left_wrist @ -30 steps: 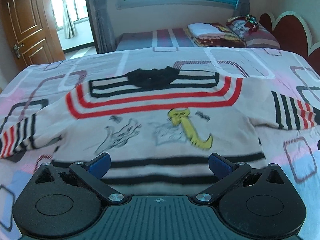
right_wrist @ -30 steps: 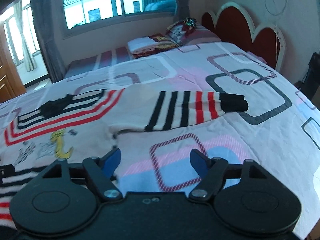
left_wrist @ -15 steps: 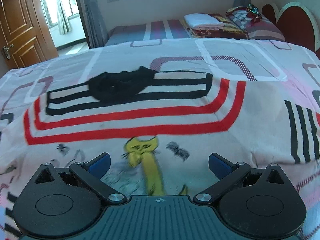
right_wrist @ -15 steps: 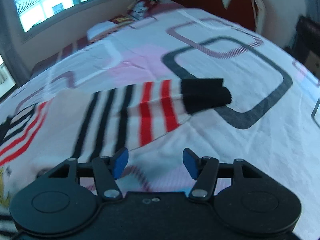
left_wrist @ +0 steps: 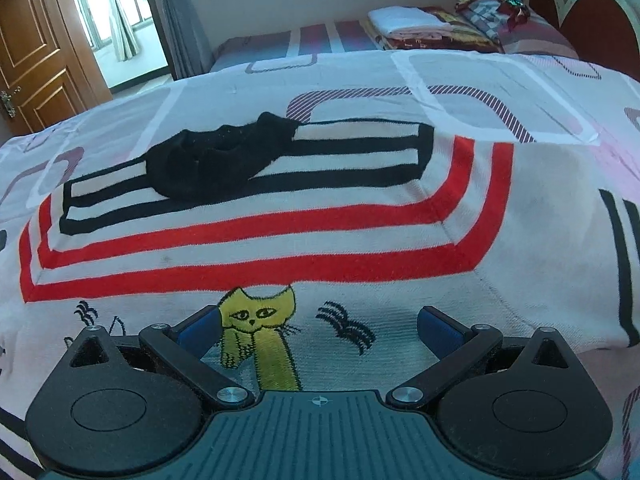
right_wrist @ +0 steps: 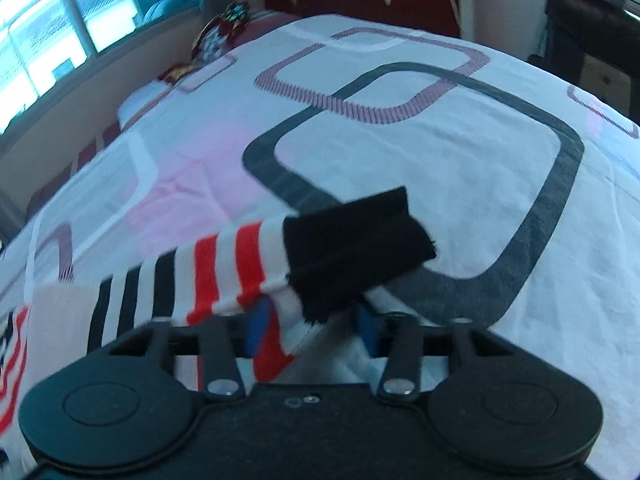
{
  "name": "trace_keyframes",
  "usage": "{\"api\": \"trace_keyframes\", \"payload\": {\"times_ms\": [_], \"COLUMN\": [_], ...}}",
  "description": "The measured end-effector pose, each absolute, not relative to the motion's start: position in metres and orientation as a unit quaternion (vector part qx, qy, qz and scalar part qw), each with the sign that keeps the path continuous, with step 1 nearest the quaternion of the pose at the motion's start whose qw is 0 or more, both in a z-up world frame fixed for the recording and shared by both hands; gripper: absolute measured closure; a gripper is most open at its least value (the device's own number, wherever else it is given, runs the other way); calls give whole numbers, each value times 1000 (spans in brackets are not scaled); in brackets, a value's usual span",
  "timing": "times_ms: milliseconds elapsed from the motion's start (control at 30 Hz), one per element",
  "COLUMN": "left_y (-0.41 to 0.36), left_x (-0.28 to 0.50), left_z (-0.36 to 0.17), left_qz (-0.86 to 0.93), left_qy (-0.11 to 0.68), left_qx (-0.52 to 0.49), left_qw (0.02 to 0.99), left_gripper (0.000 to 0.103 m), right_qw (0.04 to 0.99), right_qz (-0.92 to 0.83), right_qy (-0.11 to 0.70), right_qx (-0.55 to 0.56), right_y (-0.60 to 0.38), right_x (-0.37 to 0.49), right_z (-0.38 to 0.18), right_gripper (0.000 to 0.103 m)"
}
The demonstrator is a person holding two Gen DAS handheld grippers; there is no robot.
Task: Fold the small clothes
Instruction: 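Move the right tool to the black sleeve cuff and grasp it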
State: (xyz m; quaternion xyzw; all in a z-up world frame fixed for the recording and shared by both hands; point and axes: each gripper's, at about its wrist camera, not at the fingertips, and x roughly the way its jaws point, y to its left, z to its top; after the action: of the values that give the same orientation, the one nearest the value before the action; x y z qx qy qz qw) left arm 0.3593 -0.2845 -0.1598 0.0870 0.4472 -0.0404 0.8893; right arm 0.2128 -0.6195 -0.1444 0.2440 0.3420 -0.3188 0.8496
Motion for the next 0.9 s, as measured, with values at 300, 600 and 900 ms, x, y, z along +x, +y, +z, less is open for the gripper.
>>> {"api": "trace_keyframes", "payload": {"times_ms": [300, 600, 900], "left_y": [-259, -172, -109], "left_x": [362, 364, 385], "left_z": [-142, -100, -126], "left_qz": [-47, -17, -55], "left_qy": [442, 429, 484], "left_qx": [50, -23, -69], "left_qw": [894, 903, 871], "left_gripper": [0, 0, 0], "right_qw": [891, 953, 906], "right_qz": [-282, -78, 92], "right_qy": [294, 275, 411], "right_qx": [203, 104, 52], "right_y": [-597, -460, -295], "right_x": [214, 268, 327], "right_z": [-123, -73, -140], "right_gripper": [94, 94, 69]}}
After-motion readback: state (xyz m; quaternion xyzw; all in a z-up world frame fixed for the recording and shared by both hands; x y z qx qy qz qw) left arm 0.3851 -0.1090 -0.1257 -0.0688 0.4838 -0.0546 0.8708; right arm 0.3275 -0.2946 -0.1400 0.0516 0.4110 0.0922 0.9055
